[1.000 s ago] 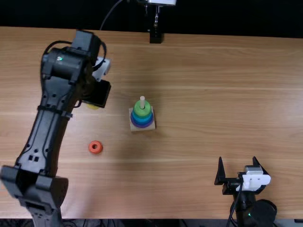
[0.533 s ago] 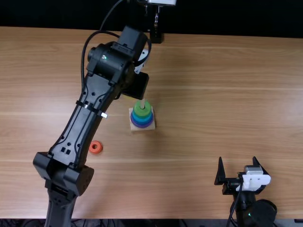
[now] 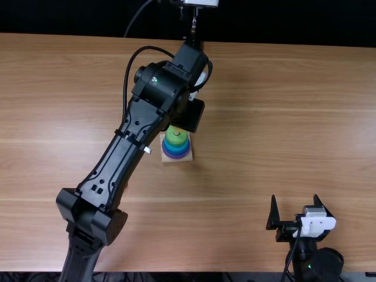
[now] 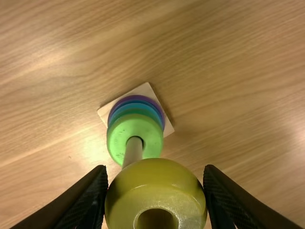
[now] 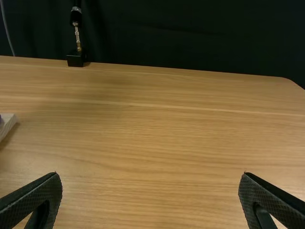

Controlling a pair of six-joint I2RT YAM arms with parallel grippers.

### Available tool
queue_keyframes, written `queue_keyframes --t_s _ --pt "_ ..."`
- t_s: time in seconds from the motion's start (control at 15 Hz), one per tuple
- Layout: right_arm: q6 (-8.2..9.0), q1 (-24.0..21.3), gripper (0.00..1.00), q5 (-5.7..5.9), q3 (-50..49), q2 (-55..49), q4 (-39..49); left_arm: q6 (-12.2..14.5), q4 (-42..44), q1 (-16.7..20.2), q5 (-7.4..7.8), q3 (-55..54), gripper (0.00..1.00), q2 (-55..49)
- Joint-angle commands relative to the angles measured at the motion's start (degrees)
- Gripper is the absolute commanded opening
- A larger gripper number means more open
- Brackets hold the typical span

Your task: Build the Hanoi tower: stack the rings onto the peg from bottom to top in this color order: purple, dark blue, light blue, dark green, light green, yellow, orange.

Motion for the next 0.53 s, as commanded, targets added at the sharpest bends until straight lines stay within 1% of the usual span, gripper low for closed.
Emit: queue_keyframes --t_s 0.0,0.2,0.47 --pt "-0.13 -0.3 1.00 -0.32 -3.2 -0.7 -3.9 -0.8 0.3 -0.3 -0.16 1.0 0.00 1.2" --pt "-0.13 -0.3 1.00 -0.32 -3.2 -0.7 -3.9 -0.6 0.4 0.0 -0.79 0.8 0.00 1.1" --pt "-0.13 -0.3 1.00 -0.32 -3.2 -0.7 -3.9 -0.6 0.4 0.9 -0.89 0.7 0.00 0.7"
